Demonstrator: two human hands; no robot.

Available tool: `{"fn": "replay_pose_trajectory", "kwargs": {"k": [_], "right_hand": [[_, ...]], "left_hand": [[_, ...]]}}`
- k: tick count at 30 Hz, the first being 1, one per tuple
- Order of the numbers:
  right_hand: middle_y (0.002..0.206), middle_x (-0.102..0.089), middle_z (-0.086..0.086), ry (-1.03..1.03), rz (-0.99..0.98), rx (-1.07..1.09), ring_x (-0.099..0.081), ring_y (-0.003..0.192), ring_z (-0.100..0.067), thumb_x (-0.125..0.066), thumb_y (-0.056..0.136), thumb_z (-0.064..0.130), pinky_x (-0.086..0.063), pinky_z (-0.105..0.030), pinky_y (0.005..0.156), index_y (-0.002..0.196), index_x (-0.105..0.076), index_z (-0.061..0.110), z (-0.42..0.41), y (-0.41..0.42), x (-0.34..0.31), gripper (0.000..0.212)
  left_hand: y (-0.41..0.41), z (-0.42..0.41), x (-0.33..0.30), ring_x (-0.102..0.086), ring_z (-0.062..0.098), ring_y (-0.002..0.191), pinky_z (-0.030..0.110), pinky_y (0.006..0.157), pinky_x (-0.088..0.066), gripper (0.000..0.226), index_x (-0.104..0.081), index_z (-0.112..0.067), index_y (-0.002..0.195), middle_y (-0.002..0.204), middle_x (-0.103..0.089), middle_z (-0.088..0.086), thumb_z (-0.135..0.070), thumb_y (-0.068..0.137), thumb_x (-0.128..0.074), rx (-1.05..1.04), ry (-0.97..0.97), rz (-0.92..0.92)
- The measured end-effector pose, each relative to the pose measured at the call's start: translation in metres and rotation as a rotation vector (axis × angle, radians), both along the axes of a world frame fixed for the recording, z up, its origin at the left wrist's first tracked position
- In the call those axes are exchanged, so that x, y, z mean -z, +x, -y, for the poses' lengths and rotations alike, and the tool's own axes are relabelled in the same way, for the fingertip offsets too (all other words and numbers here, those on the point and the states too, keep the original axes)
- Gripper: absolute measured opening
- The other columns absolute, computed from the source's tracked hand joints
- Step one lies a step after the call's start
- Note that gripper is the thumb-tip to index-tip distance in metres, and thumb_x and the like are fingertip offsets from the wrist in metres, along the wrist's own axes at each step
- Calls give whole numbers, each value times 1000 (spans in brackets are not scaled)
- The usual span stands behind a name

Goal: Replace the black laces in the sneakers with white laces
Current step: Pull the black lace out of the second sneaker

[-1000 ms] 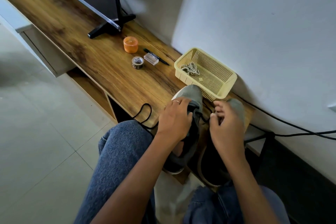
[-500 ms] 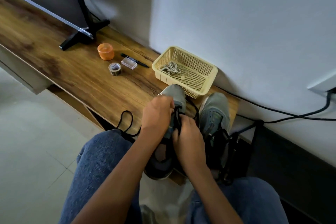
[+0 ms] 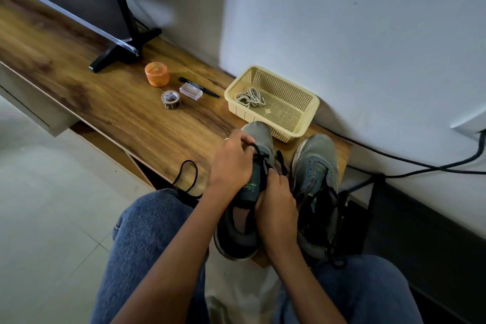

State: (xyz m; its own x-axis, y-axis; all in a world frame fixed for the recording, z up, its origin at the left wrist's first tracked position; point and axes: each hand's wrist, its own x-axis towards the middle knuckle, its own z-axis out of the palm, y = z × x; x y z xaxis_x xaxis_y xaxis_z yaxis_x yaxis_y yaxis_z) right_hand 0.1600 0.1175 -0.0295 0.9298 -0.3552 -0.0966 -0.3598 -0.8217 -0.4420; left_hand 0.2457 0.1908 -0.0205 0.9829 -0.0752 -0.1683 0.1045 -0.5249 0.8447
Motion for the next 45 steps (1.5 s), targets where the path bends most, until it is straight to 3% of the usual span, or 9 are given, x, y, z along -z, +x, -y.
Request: {"fn": "replay_pose_trajectory", "kwargs": {"k": [4,11,18,24,27,30,36,42,45], "right_hand": [[128,-47,-8,-8,2,8,-53,111,-29,-39,97,10,-48,-40,79,137,-38,12,-1,2,2,40],[131,-45,-7,-41,15,-34,-43,121,-25,-40,95,16,-45,-38,83,143,-32,10,-1,0,-1,48],[132,-46,-10,-99,29,-63,-47,116,-26,-47,94,14,-50,-40,81,146,-25,8,-8,-2,1,57],[134,-45,-12,-143,12,-50,-47,114,-28,-49,93,9,-48,-38,80,147,-24,6,-8,-1,4,60],[137,-41,-10,-126,-13,-28,-44,118,-27,-47,91,3,-47,-36,85,149,-21,7,-3,3,4,63],[137,-41,-11,-110,-4,-40,-43,121,-27,-50,91,6,-47,-37,87,148,-21,6,-2,3,4,65],[135,-43,-11,-111,8,-35,-45,119,-27,-50,92,8,-48,-38,85,148,-23,6,-2,3,7,61],[138,-40,-12,-93,1,-64,-43,120,-29,-52,88,5,-48,-40,87,149,-17,5,-4,2,2,70],[141,-38,-13,-98,3,-71,-43,120,-30,-52,86,-1,-49,-41,86,150,-14,5,-5,0,4,74]], "left_hand": [[-6,-3,-4,-57,14,102,38,92,-45,14,-66,-32,100,101,-67,-10,-32,87,-67,251,369,197],[-2,-8,-14,-61,17,91,32,81,-47,12,-73,-20,97,98,-69,0,-26,91,-64,146,343,244],[-3,-7,-19,-62,15,78,35,69,-53,15,-60,-14,105,91,-66,0,-23,99,-50,-88,35,259],[5,-8,-20,-60,0,69,11,51,-42,7,-53,-17,103,93,-67,-2,-16,101,-46,-402,-384,33],[4,-8,-16,-63,8,74,20,63,-51,8,-52,-21,101,85,-65,-7,-14,99,-47,-125,-238,-23],[0,-9,-12,-61,14,94,35,88,-45,13,-58,-28,107,101,-67,-8,-30,95,-56,135,159,-11],[-2,-11,-5,-59,10,103,32,98,-29,18,-69,-35,104,106,-67,-10,-41,89,-63,180,480,288],[-1,-2,-3,-62,17,86,39,89,-44,10,-70,-16,93,92,-69,-2,-24,91,-63,107,273,435],[-2,-1,-12,-60,11,76,25,69,-51,12,-64,-12,101,89,-63,-2,-18,96,-55,-108,22,446]]}}
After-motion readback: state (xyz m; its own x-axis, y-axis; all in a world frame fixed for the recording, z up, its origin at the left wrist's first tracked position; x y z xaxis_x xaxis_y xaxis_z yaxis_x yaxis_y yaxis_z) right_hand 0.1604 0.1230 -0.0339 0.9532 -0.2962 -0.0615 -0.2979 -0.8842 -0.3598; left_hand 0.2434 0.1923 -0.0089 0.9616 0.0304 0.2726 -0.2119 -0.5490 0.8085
